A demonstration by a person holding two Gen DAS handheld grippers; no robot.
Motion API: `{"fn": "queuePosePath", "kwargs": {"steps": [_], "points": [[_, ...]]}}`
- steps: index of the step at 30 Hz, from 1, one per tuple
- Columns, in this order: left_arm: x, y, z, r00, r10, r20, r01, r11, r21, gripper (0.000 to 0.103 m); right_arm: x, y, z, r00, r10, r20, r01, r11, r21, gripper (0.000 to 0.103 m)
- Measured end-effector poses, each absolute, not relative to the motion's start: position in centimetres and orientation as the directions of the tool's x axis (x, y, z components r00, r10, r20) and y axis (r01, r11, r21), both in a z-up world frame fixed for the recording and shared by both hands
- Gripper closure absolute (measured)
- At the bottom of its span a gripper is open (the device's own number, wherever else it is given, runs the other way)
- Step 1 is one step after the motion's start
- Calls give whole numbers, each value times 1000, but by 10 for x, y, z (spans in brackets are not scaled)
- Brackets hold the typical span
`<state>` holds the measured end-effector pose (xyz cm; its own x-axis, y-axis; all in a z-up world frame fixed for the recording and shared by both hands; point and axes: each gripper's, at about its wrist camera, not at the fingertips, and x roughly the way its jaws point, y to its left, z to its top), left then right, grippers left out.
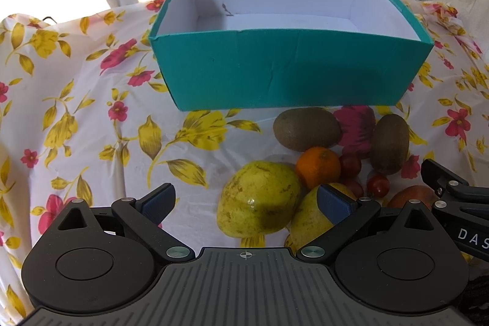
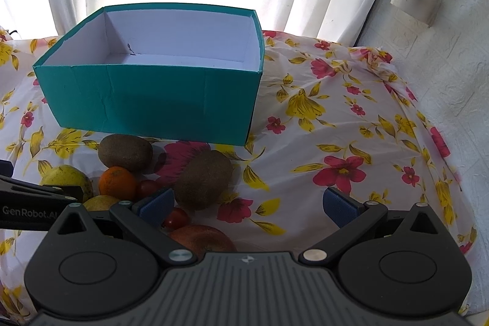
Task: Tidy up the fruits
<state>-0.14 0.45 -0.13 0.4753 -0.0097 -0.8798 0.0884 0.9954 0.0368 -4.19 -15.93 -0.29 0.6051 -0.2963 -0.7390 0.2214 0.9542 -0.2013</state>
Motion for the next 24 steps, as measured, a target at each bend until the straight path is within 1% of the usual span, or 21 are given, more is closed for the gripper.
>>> {"fn": "queuePosePath", "kwargs": {"steps": [5,11,17,24], "points": [[-2,6,1,485,-53,-873,103,995,-3,2,-42,-159,-4,606,-288,-741,223,956,-189,0],[-9,10,4,527,-105,-844,128,991,-44,2,-44,-162,-3,622,-264,-737,219,963,-160,0],[-13,22,6,562,-167,-810,108,986,-128,2,-46,-166,-1,645,-248,-722,222,966,-133,0],[-35,23,10,666,-206,-717,211,974,-84,2,-50,-183,0,647,-269,-713,270,956,-116,0]]}}
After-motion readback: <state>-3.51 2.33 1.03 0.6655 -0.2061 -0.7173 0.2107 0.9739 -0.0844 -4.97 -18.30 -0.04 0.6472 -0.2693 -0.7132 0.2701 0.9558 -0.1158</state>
